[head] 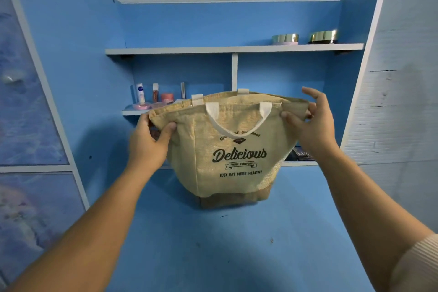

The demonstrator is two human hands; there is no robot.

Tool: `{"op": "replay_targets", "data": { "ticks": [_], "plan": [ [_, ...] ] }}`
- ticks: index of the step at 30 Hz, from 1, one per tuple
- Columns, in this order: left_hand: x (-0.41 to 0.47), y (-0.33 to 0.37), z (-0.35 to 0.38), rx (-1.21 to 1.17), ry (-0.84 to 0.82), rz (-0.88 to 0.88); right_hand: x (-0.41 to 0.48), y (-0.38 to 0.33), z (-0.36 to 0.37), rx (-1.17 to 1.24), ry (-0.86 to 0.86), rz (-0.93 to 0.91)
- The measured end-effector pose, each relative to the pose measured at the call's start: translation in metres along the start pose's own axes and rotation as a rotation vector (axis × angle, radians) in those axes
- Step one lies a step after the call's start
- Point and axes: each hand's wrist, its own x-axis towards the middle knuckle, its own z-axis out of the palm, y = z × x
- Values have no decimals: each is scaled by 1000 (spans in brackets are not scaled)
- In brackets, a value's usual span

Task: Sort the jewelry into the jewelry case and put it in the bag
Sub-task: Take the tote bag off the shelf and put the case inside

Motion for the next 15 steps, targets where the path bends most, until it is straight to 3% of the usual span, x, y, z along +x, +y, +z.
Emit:
{"op": "replay_targets", "data": {
  "ticks": [3, 6, 10, 15],
  "plan": [
    [-6, -16, 12, -59, -115, -220, -4, 15, 7, 64, -88, 135],
    [-21, -34, 19, -90, -268, -330, -18, 52, 8, 162, -281, 335],
    [-35, -55, 27, -125, -336, -452, -39, 77, 15, 215, -474, 561],
    [-33, -54, 44, -38, -239, -411, -41, 94, 20, 153, -270, 550]
  ]
}}
